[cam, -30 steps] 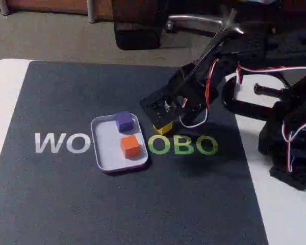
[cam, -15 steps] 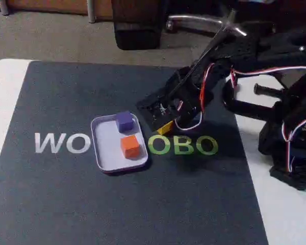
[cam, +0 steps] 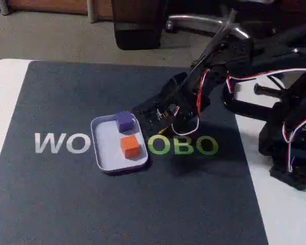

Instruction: Move blocks one by one until all three blocks are in the tray.

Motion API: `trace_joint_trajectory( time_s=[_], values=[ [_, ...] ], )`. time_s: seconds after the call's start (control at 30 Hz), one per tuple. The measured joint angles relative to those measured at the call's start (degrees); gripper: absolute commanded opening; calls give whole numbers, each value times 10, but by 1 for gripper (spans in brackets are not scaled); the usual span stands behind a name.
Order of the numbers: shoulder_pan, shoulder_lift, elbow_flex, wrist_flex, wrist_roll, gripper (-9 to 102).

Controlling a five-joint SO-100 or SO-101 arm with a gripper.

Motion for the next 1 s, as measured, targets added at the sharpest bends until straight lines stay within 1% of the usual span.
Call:
trace_joint_trajectory(
  time_s=[0.1, 0.27, 0.43, 0.53, 0.87, 1.0],
  values=[
    [1, -1, 0, 0, 8, -8],
    [2, -1, 0, 0, 23, -8],
    [-16, 5, 0, 0, 80, -8],
    [-35, 17, -1, 0, 132, -8],
    [-103, 33, -83, 5, 379, -8],
    [-120, 33, -113, 5, 457, -8]
  ],
)
